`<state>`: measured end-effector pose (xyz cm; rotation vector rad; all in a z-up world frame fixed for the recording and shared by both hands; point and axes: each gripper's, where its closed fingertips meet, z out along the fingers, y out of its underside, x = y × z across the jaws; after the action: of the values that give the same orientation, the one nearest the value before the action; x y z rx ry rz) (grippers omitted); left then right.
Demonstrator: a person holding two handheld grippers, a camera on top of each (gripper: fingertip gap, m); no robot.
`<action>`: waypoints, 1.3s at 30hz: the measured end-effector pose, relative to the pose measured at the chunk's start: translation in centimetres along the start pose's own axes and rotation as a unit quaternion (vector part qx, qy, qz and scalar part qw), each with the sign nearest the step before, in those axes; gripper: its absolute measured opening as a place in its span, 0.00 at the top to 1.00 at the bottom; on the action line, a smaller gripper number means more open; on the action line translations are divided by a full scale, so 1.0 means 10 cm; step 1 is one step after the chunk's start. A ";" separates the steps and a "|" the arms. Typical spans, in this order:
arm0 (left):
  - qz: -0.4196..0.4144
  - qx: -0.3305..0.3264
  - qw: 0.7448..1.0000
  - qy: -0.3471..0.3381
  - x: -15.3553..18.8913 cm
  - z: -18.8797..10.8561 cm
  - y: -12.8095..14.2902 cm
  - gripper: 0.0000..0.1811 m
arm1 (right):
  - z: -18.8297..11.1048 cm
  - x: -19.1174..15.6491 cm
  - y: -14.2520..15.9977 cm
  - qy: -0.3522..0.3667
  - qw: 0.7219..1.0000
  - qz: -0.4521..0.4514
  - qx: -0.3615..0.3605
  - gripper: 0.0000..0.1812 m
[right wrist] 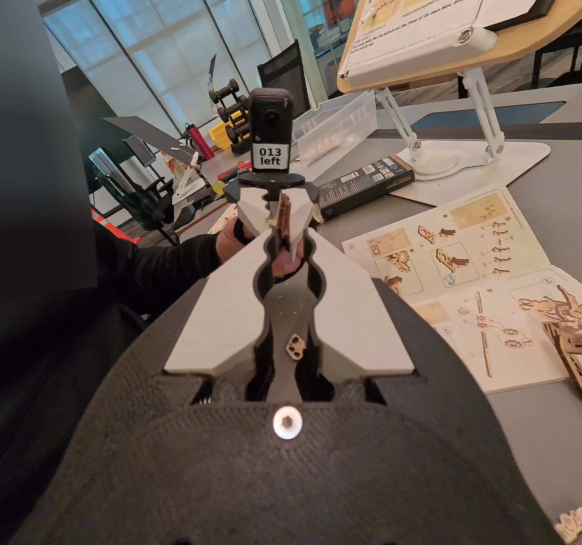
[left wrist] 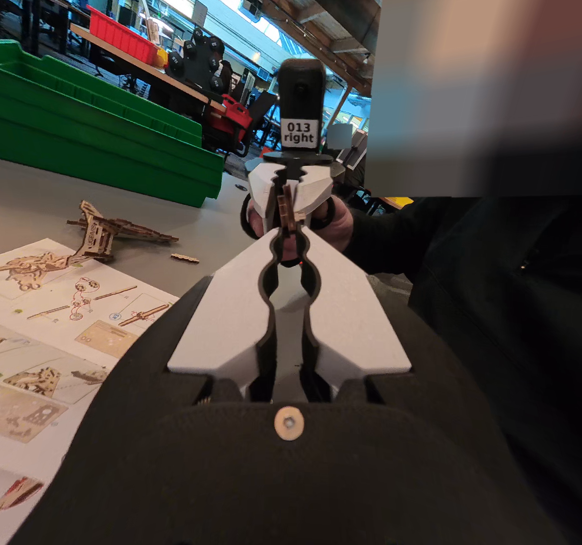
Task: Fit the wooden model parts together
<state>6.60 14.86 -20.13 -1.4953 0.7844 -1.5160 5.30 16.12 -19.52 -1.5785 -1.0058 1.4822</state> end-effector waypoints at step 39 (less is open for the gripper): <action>-0.018 0.008 0.997 -0.073 -0.16 -0.06 -0.16 0.93 | -0.24 0.22 -0.13 -0.120 0.949 0.253 0.143 1.00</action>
<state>5.71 16.95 -19.52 -1.5959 0.6621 -1.4184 7.67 18.65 -19.16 -1.5302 -0.4852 2.1049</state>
